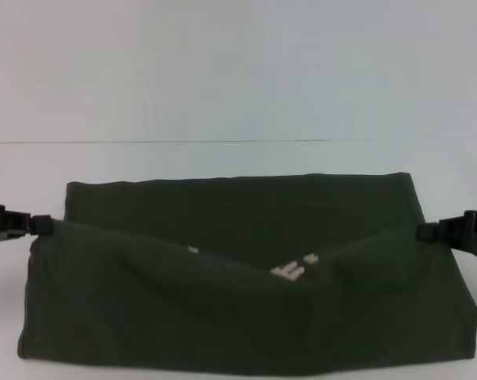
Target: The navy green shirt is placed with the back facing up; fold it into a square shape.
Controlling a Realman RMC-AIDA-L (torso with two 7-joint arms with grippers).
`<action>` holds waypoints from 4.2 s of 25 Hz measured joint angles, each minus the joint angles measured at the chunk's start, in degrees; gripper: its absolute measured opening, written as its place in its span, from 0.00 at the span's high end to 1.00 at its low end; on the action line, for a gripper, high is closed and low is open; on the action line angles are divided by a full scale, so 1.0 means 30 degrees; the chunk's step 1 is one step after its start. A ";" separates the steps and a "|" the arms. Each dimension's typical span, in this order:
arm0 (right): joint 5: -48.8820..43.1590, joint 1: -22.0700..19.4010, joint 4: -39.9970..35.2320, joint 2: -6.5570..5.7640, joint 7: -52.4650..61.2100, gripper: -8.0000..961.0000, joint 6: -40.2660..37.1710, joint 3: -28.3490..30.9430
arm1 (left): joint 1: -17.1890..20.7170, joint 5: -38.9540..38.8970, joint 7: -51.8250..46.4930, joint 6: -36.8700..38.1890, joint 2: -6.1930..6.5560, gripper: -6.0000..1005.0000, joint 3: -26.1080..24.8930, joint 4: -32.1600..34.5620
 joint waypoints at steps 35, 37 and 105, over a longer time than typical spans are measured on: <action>0.5151 0.0760 0.1238 0.1776 -0.3133 0.96 0.7445 0.0021 | -0.0050 -0.5700 0.3137 -0.9639 -0.1990 0.99 0.1488 -0.2429; 0.5158 0.0927 0.1243 0.1897 -0.3375 0.96 0.8034 0.0010 | -0.0050 -0.5976 0.3381 -1.0062 -0.2115 0.99 0.1528 -0.2446; 0.7210 0.0314 0.2064 0.0863 -0.6638 0.03 0.7524 -0.0772 | 0.2173 -0.7730 0.1823 -0.8189 -0.2709 0.11 0.2574 -0.0517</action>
